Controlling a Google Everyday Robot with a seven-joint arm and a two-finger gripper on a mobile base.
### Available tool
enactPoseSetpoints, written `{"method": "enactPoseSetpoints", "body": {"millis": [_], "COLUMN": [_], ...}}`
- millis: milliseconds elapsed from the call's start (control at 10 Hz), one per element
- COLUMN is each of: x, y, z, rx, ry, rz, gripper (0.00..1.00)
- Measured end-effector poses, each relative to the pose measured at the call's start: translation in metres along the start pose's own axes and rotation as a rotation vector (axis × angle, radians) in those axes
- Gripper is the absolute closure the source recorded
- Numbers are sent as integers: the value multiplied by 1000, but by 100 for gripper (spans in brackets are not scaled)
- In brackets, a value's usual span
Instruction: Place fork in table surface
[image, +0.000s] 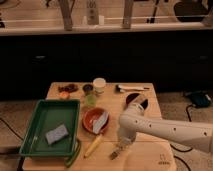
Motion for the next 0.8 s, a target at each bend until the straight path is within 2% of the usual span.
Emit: {"method": "enactPoseSetpoints", "body": {"millis": [300,400,800], "x": [0,0,0], "y": [0,1,3], "z": [0,0,-2], "rx": [4,6,5], "ry": [-1,-1,-2], "rz": [-3,-5,-5], "gripper": [23,20,20]}}
